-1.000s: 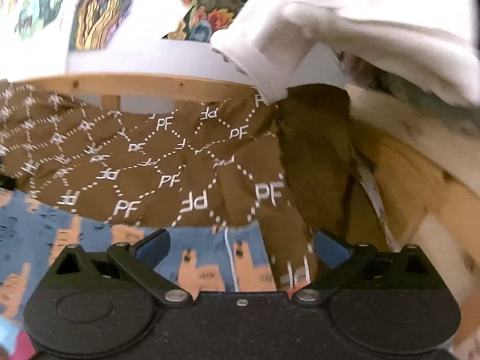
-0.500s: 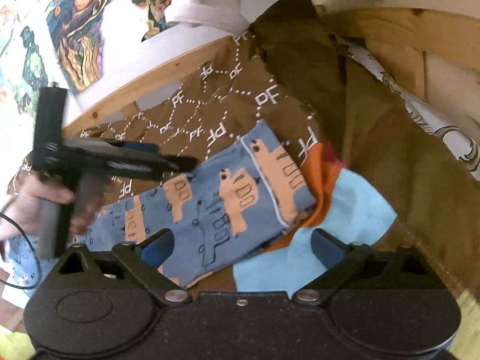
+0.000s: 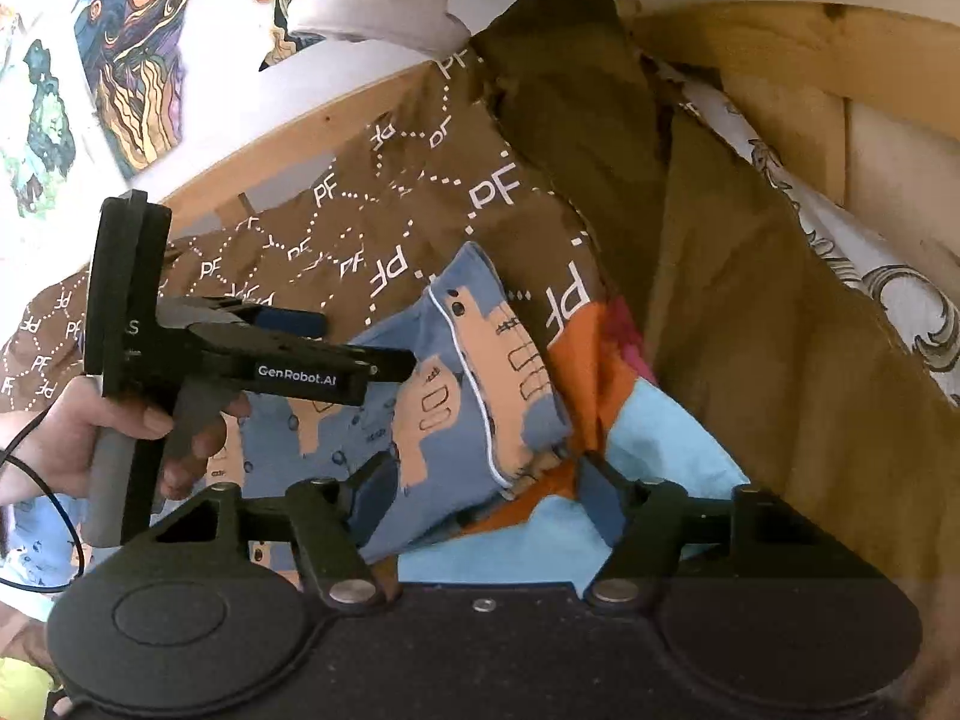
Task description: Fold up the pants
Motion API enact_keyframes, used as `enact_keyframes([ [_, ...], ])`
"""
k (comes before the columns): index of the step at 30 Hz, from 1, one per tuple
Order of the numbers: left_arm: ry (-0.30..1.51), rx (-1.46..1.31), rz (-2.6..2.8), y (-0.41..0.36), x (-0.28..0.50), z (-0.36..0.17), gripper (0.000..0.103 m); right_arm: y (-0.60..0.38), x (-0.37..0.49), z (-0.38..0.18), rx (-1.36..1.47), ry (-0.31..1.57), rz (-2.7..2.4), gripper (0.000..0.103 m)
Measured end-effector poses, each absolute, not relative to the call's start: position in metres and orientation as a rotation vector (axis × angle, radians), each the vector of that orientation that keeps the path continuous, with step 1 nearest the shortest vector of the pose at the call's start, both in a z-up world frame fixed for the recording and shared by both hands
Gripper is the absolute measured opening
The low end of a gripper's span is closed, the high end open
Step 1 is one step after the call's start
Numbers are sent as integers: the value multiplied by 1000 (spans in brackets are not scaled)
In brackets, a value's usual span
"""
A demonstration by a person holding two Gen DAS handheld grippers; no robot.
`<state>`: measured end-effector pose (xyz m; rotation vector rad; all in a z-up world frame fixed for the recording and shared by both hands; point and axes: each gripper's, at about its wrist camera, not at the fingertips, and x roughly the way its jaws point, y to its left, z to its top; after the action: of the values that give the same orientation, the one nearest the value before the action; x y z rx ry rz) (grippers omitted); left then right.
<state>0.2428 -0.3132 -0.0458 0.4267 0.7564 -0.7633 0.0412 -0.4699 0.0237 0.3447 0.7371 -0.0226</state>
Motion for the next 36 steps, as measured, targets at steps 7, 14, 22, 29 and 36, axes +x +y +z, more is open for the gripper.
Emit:
enact_keyframes([
  [7,767,388,-771,-308,245,-30,97,-476,47,22,402,730,-65,46],
  [14,755,266,-883,-296,234,6,92,-471,40,21,349,699,-105,18],
  [22,970,93,-972,-301,243,18,74,-416,36,32,-28,626,-66,15],
  [29,1072,91,-974,-315,247,17,78,-384,37,30,-222,622,-20,15],
  [36,1045,273,-934,-344,227,17,80,-365,38,26,-332,626,7,15],
])
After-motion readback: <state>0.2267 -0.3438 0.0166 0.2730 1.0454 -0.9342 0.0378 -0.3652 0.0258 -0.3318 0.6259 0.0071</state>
